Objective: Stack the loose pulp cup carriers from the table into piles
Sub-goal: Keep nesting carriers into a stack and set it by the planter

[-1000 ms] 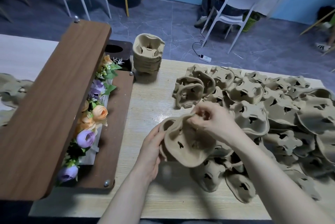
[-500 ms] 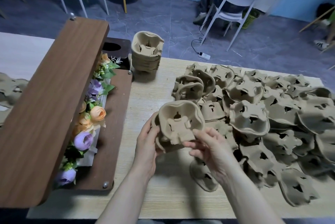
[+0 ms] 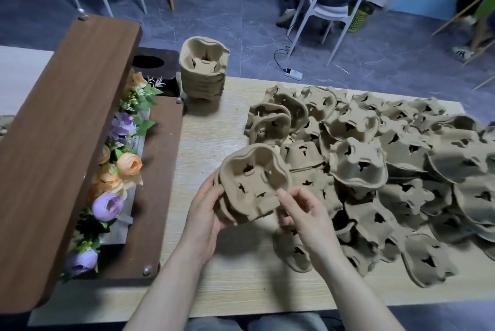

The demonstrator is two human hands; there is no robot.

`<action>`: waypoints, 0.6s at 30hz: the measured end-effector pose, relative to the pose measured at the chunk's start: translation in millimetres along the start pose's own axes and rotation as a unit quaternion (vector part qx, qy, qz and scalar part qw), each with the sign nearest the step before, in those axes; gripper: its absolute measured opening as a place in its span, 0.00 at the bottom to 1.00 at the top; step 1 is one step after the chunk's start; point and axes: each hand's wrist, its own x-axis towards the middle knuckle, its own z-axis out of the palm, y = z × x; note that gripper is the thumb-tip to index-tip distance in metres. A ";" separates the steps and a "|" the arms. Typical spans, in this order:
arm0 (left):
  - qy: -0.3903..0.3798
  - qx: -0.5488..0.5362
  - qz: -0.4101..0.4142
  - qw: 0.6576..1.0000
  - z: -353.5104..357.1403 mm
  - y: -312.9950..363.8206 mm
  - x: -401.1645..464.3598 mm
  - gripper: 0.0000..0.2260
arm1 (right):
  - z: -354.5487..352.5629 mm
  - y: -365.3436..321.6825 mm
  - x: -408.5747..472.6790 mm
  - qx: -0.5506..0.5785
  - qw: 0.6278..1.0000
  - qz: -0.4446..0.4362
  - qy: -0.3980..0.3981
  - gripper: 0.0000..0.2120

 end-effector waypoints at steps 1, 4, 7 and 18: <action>-0.002 -0.004 0.000 1.000 -0.6 -1.0 0.4 0.14 | 0.3 2.1 -0.4 -0.008 1.000 0.001 -0.005 0.15; -0.005 -0.016 -0.009 1.000 -1.9 -3.2 -0.2 0.14 | -1.2 6.4 -2.7 -0.046 0.999 0.006 -0.017 0.18; -0.020 -0.022 -0.038 0.999 -2.0 -5.8 -4.3 0.16 | -3.3 12.5 -6.4 -0.079 0.996 0.005 -0.028 0.20; -0.055 0.013 0.002 0.998 0.8 -16.0 -5.6 0.17 | -16.2 19.9 -18.2 -0.174 0.984 -0.012 0.026 0.23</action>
